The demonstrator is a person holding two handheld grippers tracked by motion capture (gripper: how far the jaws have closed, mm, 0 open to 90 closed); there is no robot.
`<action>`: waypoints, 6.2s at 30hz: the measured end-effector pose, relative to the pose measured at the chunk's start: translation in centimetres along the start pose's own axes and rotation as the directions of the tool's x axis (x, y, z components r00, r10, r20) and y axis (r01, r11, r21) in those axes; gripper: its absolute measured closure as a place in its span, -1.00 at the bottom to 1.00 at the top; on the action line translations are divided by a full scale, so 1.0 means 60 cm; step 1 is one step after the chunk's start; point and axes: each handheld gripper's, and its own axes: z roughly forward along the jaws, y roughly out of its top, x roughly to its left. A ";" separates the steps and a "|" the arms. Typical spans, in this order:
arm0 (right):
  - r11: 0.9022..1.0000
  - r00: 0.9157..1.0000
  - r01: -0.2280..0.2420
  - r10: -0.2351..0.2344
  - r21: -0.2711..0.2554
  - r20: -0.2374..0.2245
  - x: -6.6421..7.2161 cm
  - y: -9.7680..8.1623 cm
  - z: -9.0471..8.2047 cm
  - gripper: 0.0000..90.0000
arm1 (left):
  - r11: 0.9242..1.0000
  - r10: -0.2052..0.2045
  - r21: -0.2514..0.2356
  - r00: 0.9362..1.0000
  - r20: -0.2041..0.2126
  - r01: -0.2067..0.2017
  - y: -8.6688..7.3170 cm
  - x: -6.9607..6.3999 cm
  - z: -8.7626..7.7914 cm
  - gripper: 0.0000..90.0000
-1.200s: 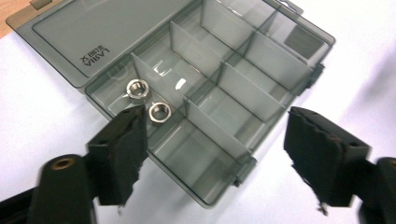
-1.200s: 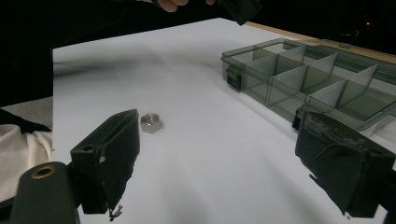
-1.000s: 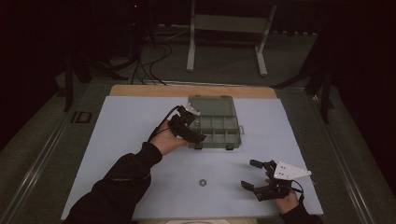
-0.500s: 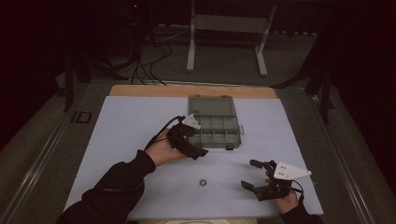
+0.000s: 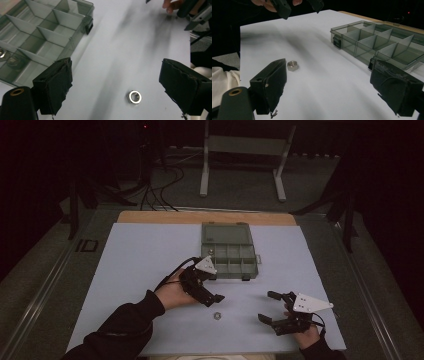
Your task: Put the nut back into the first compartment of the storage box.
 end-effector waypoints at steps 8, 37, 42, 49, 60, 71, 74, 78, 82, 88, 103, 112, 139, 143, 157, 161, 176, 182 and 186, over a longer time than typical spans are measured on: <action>1.000 1.000 -0.001 0.001 0.002 -0.002 0.001 0.000 0.000 -0.69 | 0.998 0.057 0.020 0.997 0.047 -0.058 -0.014 -0.018 0.006 -0.63; 1.000 1.000 0.004 -0.004 0.004 -0.002 0.001 0.000 0.001 -0.69 | 0.946 0.207 0.227 0.970 0.128 -0.232 -0.041 -0.050 0.085 0.04; 1.000 1.000 0.003 -0.003 0.003 -0.003 0.001 0.000 0.000 -0.69 | 0.933 0.222 0.262 0.967 0.123 -0.247 -0.038 -0.052 0.097 0.13; 1.000 1.000 0.004 -0.004 0.002 -0.003 0.001 0.000 0.000 -0.69 | 0.919 0.228 0.298 0.965 0.126 -0.256 -0.037 -0.047 0.107 0.26; 1.000 1.000 0.004 -0.004 0.004 -0.003 0.001 0.000 0.000 -0.69 | 0.891 0.266 0.343 0.954 0.135 -0.297 -0.036 -0.055 0.117 0.40; 1.000 1.000 0.000 0.000 0.007 -0.003 0.002 0.000 0.001 -0.69 | 0.871 0.289 0.372 0.947 0.141 -0.321 -0.031 -0.060 0.120 0.50; 1.000 1.000 0.000 0.000 0.007 -0.002 0.002 0.000 0.001 -0.69 | 0.864 0.292 0.385 0.946 0.138 -0.323 -0.029 -0.064 0.120 0.56; 1.000 1.000 0.001 -0.001 0.006 -0.002 0.002 0.000 0.001 -0.69 | 0.867 0.289 0.384 0.948 0.132 -0.318 -0.029 -0.064 0.120 0.57; 1.000 1.000 0.004 -0.004 0.004 -0.002 0.001 0.000 0.000 -0.69 | 0.873 0.274 0.385 0.954 0.124 -0.301 -0.028 -0.064 0.118 0.57; 1.000 1.000 0.003 -0.003 0.003 -0.003 0.001 0.000 0.000 -0.69 | 0.902 0.242 0.344 0.965 0.104 -0.263 -0.013 -0.056 0.095 0.57; 1.000 1.000 0.002 -0.002 0.002 -0.002 0.001 0.000 0.000 -0.69 | 0.946 0.210 0.254 0.978 -0.003 -0.203 0.034 -0.028 0.029 0.57; 1.000 1.000 -0.004 0.004 0.004 -0.003 0.001 0.000 0.001 -0.69 | 0.973 0.154 0.192 0.982 -0.112 -0.131 0.060 0.009 -0.001 0.57; 1.000 1.000 -0.002 0.002 0.006 -0.002 0.001 0.000 0.001 -0.69 | 0.994 -0.079 0.042 0.940 -0.332 0.098 0.089 0.114 -0.020 0.57; 1.000 1.000 -0.001 0.001 0.006 -0.002 0.001 -0.001 0.001 -0.69 | 0.991 -0.115 0.018 0.932 -0.342 0.130 0.091 0.129 -0.018 0.57; 1.000 1.000 0.005 -0.006 0.009 0.008 0.001 -0.001 0.000 -0.68 | 0.974 -0.222 -0.032 0.903 -0.369 0.226 0.088 0.182 0.013 0.57; 1.000 1.000 0.008 -0.008 0.012 0.003 0.001 -0.001 0.000 -0.68 | 0.969 -0.237 -0.029 0.890 -0.389 0.245 0.083 0.193 0.028 0.57; 1.000 1.000 -0.005 0.005 0.002 -0.004 0.001 -0.001 -0.002 -0.68 | 0.959 -0.238 0.045 0.885 -0.401 0.278 0.050 0.206 0.085 0.57; 1.000 1.000 -0.008 0.008 0.000 -0.008 0.000 -0.001 -0.002 -0.69 | 0.956 -0.231 0.071 0.882 -0.410 0.283 0.045 0.211 0.100 0.57; 1.000 1.000 -0.010 0.010 0.000 -0.009 0.000 -0.001 -0.001 -0.69 | 0.952 -0.239 0.074 0.874 -0.424 0.296 0.040 0.216 0.107 0.56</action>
